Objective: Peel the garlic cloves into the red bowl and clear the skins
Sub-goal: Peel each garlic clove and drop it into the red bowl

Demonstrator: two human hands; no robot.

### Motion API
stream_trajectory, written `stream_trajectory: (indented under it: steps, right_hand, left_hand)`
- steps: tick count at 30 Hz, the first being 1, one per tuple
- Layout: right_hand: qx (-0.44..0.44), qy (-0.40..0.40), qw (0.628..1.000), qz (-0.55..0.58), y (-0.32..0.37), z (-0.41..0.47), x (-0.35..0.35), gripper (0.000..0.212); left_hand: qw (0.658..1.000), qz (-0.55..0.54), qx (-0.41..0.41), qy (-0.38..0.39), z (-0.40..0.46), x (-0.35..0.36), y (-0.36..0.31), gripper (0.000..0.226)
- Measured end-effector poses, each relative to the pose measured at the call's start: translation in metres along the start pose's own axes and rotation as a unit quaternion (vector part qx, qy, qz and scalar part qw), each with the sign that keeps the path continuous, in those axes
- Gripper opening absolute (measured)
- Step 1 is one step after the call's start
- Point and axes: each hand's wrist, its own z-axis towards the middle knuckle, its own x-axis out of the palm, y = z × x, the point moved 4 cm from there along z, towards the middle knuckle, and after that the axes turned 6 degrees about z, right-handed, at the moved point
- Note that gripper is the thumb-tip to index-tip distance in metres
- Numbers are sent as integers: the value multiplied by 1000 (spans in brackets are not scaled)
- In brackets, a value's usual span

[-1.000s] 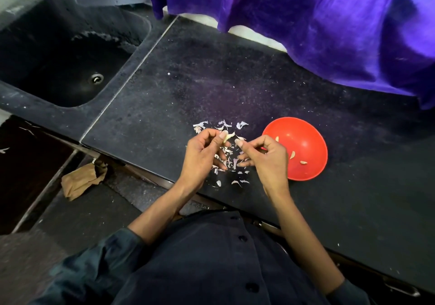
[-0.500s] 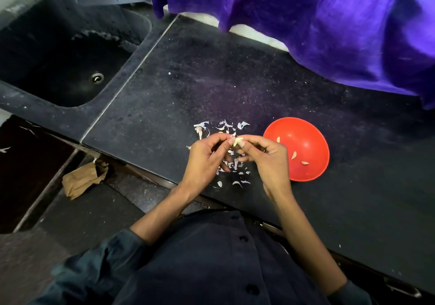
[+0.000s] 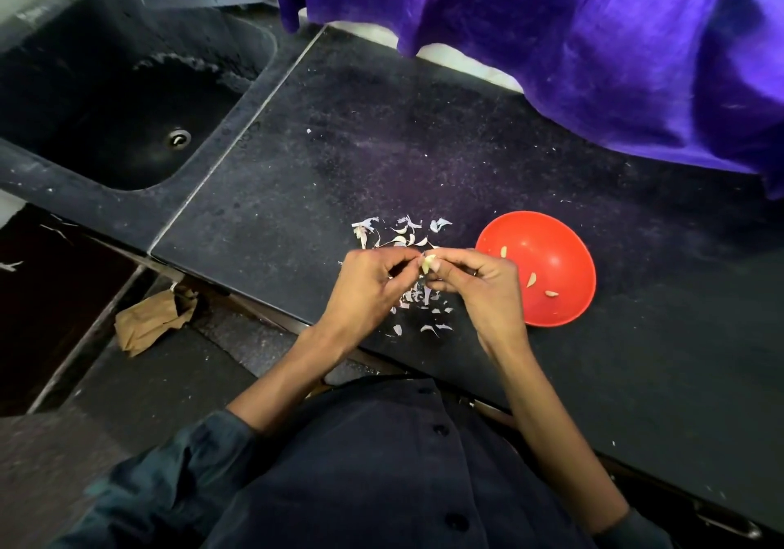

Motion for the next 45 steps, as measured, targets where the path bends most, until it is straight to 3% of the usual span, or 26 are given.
stream_trajectory:
  steps: [6,11,16,20,36,40,45]
  right_hand:
    - [51,22,996,68,-3,-1,1,16]
    - [100,53,984,140,-7,-4,4,23]
    - [93,48,985,137,-4,-6,8,29]
    - [78,28,988,130,-2,-8,9,16]
    - [75,7,992,98,0,-6,8,19]
    - [84,18,988,130,-2,-5,7,21]
    - [87,21,979,183,-5,-4,4,25]
  left_hand:
    - [991,-103,-87,3,0,0,2,13]
    - [978,-175,-114,7,-2,2,3,14]
    - [989,-118,-92,-13,-4,-3,-1,13]
    - [996,-71,-53,-15,-5,-3,-8,13]
    - [999,-8,13,-37,-1,-6,-14,14]
    - [998,-31,-31,-46,0,-6,-4,15]
    - [983,-133,-122,-36,1,-6,8,8]
